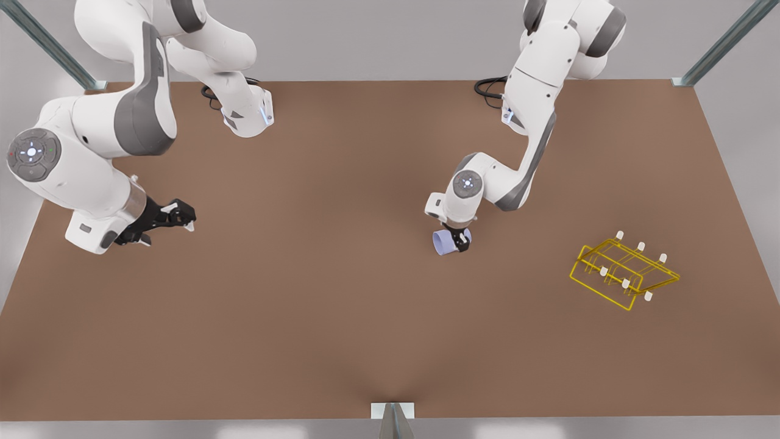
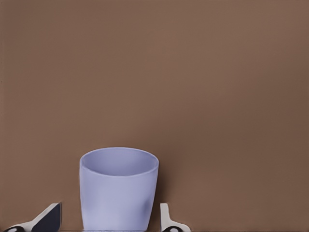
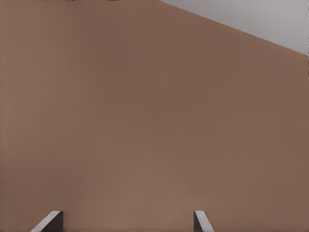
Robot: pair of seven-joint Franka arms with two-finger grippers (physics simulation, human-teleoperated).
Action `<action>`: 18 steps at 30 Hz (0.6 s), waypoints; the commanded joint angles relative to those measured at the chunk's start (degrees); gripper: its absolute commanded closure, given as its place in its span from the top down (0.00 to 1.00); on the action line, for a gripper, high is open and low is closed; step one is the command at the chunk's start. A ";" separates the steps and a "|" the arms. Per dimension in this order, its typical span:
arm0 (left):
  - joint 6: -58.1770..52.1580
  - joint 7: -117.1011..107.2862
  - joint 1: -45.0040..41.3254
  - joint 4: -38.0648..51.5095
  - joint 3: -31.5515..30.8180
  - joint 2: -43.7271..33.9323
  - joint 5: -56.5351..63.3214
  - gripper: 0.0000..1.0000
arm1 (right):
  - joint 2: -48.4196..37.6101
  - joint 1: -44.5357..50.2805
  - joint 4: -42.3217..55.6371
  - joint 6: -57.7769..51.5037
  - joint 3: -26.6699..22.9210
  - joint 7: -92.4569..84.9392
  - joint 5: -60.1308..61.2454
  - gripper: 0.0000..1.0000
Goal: Place the cup on the cup holder
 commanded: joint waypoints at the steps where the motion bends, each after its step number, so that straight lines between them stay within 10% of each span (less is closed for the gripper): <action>1: 1.00 4.17 0.00 -0.03 0.86 0.31 0.12 1.00 | 0.00 -0.08 0.04 1.43 -0.03 10.57 -0.07 1.00; 18: 3.90 1.97 -0.36 0.58 0.68 5.41 0.12 1.00 | 0.18 0.27 -0.05 2.22 -0.03 10.30 -0.25 1.00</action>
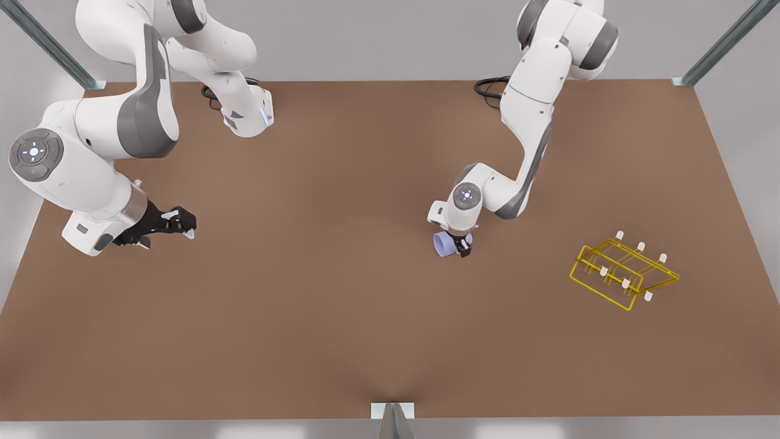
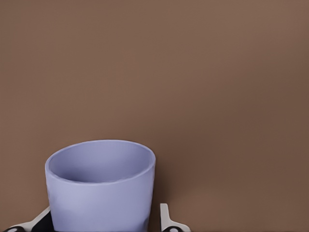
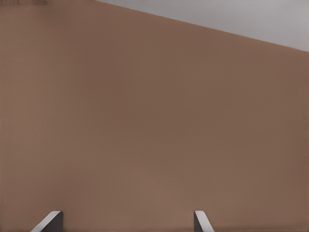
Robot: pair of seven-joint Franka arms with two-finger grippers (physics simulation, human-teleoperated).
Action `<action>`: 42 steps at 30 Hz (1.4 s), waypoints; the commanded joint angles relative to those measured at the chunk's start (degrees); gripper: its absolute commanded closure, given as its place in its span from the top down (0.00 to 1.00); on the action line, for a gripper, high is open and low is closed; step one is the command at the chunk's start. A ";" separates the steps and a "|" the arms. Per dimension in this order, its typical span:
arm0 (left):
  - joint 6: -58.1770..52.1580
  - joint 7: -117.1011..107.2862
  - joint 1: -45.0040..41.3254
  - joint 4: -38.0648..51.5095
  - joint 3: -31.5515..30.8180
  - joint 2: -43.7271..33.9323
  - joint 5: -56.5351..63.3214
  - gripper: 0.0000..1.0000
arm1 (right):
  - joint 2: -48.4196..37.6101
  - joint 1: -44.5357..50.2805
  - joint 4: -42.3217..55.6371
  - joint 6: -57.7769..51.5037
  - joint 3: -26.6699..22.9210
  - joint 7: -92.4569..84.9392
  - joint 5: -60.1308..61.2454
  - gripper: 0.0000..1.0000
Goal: Place the cup on the cup holder
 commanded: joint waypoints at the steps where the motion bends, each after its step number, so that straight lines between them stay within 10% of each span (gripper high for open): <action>1: 1.47 0.33 0.09 0.04 -0.01 0.26 0.08 1.00 | -0.07 0.00 0.03 0.10 0.00 3.76 0.11 1.00; 9: 2.17 0.33 0.26 0.04 -0.01 1.85 -0.18 1.00 | -0.07 -0.17 0.03 0.10 0.00 3.67 0.03 1.00; 12: 2.08 0.33 0.35 0.04 -0.01 1.76 -0.27 0.74 | -0.16 -0.17 0.12 0.10 0.00 3.67 0.03 1.00; 19: 1.47 0.25 0.35 0.66 0.17 1.14 -0.27 0.68 | -0.16 -0.17 0.12 0.10 0.00 3.67 0.03 1.00; 23: -16.35 2.09 0.35 8.91 1.39 -0.26 0.00 0.68 | -0.07 -0.17 0.12 0.10 0.00 3.67 0.03 1.00; 31: -73.58 1.48 -5.36 25.97 1.84 4.13 54.47 0.69 | -0.07 -0.09 0.03 0.10 0.00 3.67 0.03 1.00; 42: -85.99 1.48 0.35 14.02 2.54 10.19 96.76 0.70 | -0.07 -0.17 0.03 0.10 0.00 3.67 0.03 1.00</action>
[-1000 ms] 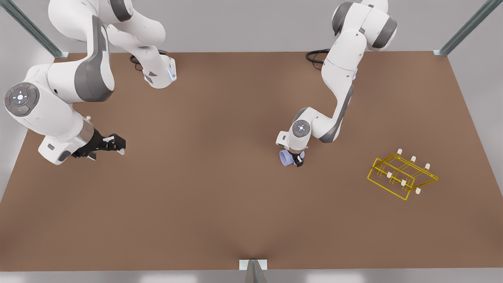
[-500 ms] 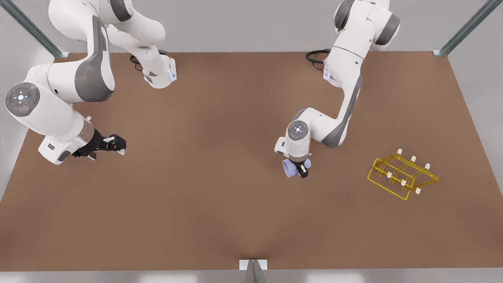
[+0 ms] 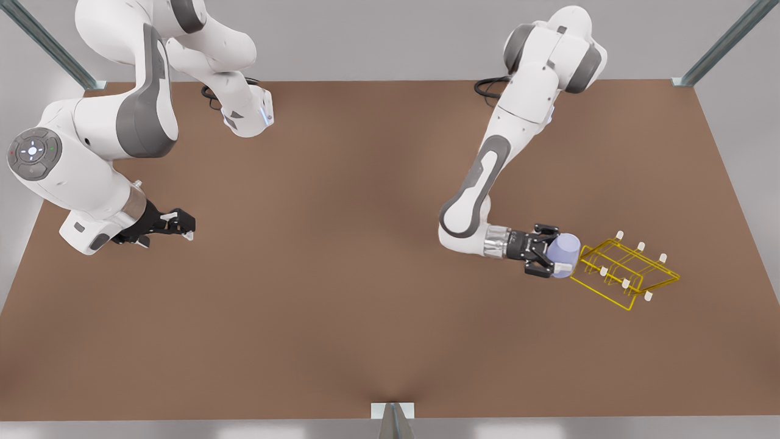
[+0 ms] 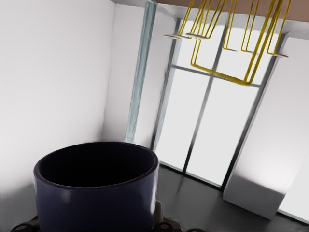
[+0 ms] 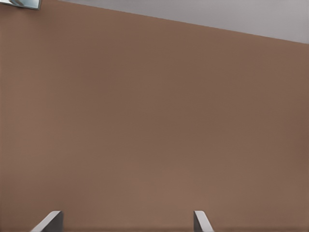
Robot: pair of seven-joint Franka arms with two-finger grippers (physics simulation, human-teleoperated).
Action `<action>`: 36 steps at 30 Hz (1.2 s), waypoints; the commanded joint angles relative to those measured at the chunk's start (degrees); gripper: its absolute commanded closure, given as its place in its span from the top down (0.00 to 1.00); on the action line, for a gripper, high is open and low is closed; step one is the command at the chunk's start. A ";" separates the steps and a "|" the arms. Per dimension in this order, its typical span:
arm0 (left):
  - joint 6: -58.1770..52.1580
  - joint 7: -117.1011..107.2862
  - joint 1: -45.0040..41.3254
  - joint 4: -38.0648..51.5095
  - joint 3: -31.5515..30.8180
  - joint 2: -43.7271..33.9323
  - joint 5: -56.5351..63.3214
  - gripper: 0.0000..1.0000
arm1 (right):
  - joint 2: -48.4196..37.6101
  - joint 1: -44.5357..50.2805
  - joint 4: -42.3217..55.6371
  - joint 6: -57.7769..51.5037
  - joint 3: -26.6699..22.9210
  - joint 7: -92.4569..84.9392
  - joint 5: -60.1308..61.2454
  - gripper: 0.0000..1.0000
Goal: Place the cup on the cup holder
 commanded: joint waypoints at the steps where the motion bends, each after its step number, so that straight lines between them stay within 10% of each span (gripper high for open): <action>1: -7.38 0.48 1.03 -2.63 0.05 0.05 6.10 0.70 | -0.11 -0.05 0.02 -0.02 0.00 0.34 0.04 1.00; 36: 4.83 -11.56 14.39 -1.49 -0.21 9.10 3.20 0.70 | -0.11 -0.22 0.02 -0.02 0.00 0.34 0.04 1.00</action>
